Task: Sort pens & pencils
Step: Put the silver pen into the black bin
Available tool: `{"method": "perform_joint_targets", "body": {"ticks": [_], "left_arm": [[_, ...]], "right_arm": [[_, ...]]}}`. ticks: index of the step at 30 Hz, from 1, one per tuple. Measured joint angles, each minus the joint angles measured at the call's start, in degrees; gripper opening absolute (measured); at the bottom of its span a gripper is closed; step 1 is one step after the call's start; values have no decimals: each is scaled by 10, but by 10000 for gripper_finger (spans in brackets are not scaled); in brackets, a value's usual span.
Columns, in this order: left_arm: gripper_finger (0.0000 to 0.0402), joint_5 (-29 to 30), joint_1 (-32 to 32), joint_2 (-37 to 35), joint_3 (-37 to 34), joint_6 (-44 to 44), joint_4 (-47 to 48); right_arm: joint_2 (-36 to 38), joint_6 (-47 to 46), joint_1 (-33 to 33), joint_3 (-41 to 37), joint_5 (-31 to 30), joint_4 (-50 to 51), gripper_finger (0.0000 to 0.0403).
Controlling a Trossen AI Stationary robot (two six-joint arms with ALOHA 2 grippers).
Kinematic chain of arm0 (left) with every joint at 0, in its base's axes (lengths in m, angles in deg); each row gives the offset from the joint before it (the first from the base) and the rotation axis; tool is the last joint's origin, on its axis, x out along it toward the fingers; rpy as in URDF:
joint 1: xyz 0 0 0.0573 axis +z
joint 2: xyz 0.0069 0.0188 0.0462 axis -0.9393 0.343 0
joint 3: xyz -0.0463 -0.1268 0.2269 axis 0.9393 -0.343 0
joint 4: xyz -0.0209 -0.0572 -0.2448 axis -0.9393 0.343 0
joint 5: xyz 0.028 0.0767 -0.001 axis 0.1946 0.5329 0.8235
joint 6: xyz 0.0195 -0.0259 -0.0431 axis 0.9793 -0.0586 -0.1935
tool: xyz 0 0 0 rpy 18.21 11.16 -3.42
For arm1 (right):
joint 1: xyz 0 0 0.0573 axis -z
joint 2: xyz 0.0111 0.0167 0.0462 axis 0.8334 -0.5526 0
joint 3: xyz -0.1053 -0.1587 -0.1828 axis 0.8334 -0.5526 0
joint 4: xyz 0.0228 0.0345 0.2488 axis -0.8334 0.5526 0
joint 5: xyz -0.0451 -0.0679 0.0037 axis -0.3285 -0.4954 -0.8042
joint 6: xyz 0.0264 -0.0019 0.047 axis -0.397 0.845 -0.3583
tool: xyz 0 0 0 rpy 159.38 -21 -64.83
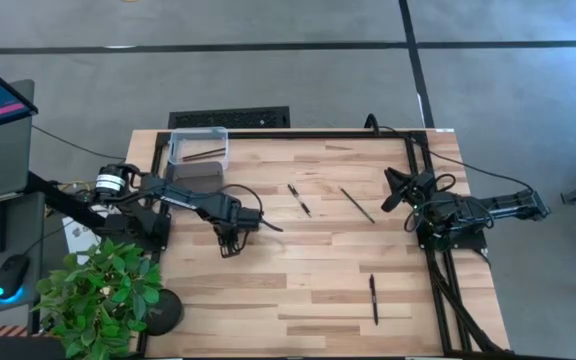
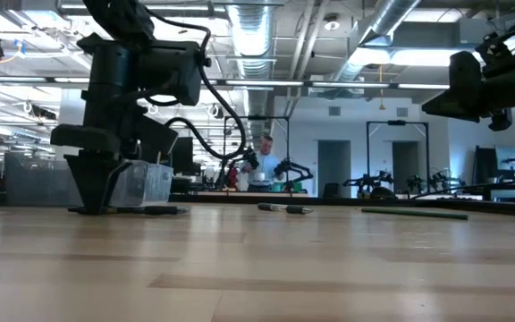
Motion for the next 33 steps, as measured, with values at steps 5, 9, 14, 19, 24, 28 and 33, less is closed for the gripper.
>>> {"method": "perform_joint_targets", "body": {"ticks": [5,9,14,19,24,28,33], "left_arm": [[121,-6,2,0,0,3,-2],[117,-5,2,0,0,3,-2],[116,-1,1,0,0,3,-2],[115,-1,1,0,0,3,-2],[99,-1,1,0,0,3,-3],[68,-1,1,0,0,2,-5],[31,0,1,-1,0,2,-5]], "right_arm": [[0,0,0,0,0,0,82],[0,0,0,0,0,0,82],[0,0,0,0,0,0,82],[0,0,0,0,0,0,82],[0,0,0,0,0,0,82],[0,0,0,0,0,0,82],[0,0,0,0,0,0,82]]}}
